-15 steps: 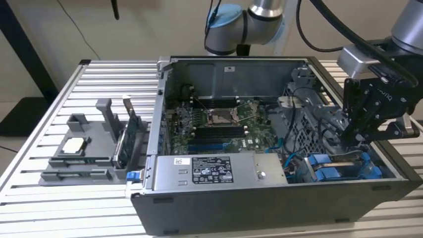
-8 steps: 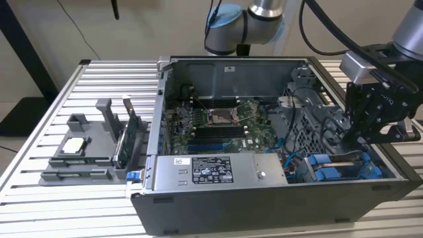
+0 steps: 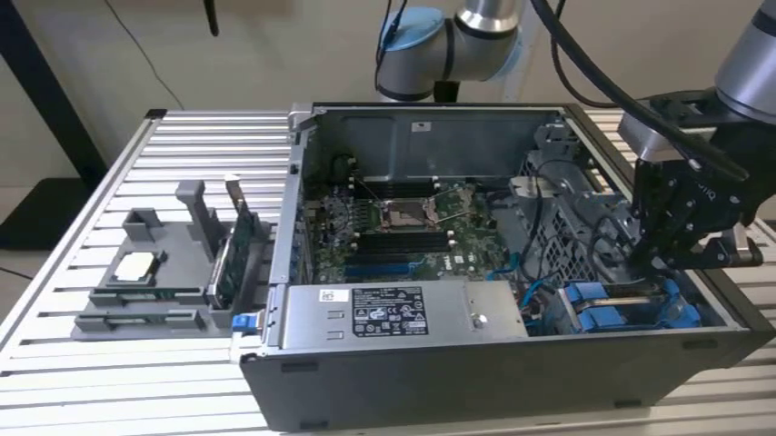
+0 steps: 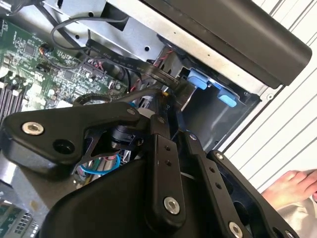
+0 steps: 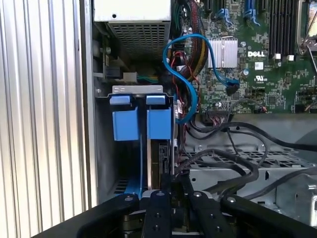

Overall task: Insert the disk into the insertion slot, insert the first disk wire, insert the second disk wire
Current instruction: 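Insert the first disk wire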

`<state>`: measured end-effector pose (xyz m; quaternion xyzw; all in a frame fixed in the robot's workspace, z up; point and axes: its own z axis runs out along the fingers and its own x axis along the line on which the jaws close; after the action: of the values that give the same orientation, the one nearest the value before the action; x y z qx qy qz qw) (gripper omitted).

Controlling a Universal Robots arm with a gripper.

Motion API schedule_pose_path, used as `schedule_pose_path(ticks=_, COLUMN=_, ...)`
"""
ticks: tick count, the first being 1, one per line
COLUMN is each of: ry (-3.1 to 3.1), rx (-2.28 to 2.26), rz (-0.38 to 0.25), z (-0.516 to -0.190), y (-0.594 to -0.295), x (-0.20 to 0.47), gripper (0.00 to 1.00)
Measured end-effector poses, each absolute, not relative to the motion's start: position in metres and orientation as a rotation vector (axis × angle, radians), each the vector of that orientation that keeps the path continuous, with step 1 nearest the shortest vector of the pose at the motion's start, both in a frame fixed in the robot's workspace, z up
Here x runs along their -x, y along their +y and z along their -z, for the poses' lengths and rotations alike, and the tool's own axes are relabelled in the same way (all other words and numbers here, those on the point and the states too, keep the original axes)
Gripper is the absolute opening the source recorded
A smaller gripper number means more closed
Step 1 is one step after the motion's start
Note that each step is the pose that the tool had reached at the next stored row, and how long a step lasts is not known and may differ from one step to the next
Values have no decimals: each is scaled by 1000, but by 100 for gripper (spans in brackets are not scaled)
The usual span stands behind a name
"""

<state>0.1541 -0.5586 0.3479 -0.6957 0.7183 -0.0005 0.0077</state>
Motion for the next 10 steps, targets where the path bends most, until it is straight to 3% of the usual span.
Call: schedule_pose_path(ticks=10, ry=2265, rx=2155, rz=2, z=-340, y=-561, x=-155, gripper=19)
